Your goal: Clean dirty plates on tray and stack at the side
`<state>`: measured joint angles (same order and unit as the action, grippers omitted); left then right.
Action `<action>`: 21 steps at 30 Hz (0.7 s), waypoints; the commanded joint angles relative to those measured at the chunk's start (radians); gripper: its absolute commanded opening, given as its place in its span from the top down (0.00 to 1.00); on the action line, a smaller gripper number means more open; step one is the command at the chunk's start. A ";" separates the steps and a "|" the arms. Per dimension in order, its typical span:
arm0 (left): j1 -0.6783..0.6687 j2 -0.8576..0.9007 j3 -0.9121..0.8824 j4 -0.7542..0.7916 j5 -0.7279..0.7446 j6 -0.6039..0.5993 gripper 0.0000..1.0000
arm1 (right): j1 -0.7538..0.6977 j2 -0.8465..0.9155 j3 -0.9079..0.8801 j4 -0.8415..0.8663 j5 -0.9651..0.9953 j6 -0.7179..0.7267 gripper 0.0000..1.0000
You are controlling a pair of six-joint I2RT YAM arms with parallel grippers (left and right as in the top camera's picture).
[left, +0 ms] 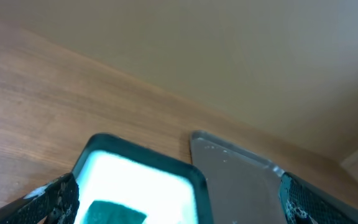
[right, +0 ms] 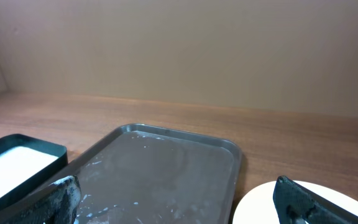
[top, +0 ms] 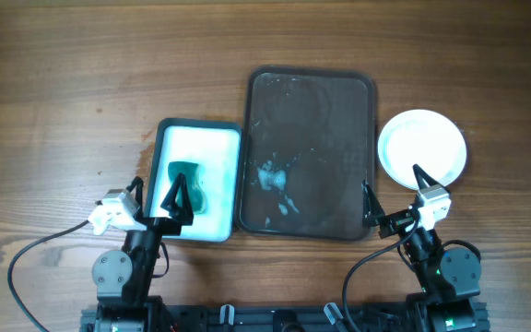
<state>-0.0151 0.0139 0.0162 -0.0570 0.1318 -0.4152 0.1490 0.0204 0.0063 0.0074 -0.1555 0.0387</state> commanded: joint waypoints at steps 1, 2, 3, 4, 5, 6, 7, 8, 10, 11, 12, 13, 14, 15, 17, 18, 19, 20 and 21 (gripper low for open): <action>-0.013 -0.011 -0.011 0.034 -0.014 0.012 0.00 | -0.003 -0.003 -0.001 0.003 0.010 -0.012 0.00; -0.016 -0.011 -0.011 0.022 -0.014 0.012 0.00 | -0.003 -0.003 -0.001 0.003 0.010 -0.012 0.00; -0.016 -0.011 -0.011 -0.010 -0.014 0.012 0.00 | -0.003 -0.003 -0.001 0.003 0.010 -0.012 0.00; -0.016 -0.011 -0.011 -0.010 -0.014 0.012 0.00 | -0.003 -0.003 -0.001 0.003 0.010 -0.012 0.00; -0.016 -0.011 -0.010 -0.008 -0.014 0.012 0.00 | -0.003 -0.003 -0.001 0.003 0.010 -0.012 0.00; -0.016 -0.009 -0.010 -0.008 -0.014 0.012 0.00 | -0.003 -0.003 -0.001 0.003 0.010 -0.012 0.00; -0.016 -0.007 -0.010 -0.008 -0.014 0.012 0.00 | -0.003 -0.003 -0.001 0.003 0.010 -0.012 0.00; -0.016 -0.007 -0.010 -0.008 -0.014 0.012 0.00 | -0.003 -0.003 -0.001 0.003 0.010 -0.012 0.00; -0.016 -0.007 -0.010 -0.008 -0.014 0.012 0.00 | -0.003 -0.003 -0.001 0.003 0.010 -0.012 0.00; -0.016 -0.007 -0.010 -0.008 -0.014 0.012 0.00 | -0.003 -0.003 -0.001 0.003 0.010 -0.012 0.00; -0.016 -0.007 -0.010 -0.008 -0.014 0.012 0.00 | -0.003 -0.003 -0.001 0.003 0.010 -0.012 0.00; -0.016 -0.007 -0.010 -0.008 -0.014 0.012 0.00 | -0.003 -0.003 -0.001 0.003 0.010 -0.012 0.00; -0.016 -0.007 -0.010 -0.008 -0.014 0.012 0.00 | -0.003 -0.003 -0.001 0.003 0.010 -0.012 0.00; -0.016 -0.007 -0.010 -0.008 -0.014 0.012 0.00 | -0.003 -0.003 -0.001 0.003 0.010 -0.012 0.00; -0.016 -0.007 -0.010 -0.008 -0.014 0.012 0.00 | -0.003 -0.003 -0.001 0.003 0.010 -0.012 0.00; -0.016 -0.007 -0.010 -0.008 -0.014 0.012 0.00 | -0.003 -0.003 -0.001 0.003 0.010 -0.012 0.00; -0.016 -0.007 -0.011 -0.008 -0.014 0.012 0.00 | -0.003 -0.003 -0.001 0.003 0.010 -0.012 0.00; -0.016 -0.007 -0.010 -0.008 -0.014 0.012 0.00 | -0.003 -0.003 -0.001 0.003 0.010 -0.012 0.00; -0.016 -0.007 -0.010 -0.008 -0.014 0.012 0.00 | -0.003 -0.003 -0.001 0.003 0.010 -0.012 0.00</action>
<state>-0.0219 0.0135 0.0124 -0.0631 0.1276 -0.4156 0.1490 0.0204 0.0063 0.0078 -0.1555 0.0387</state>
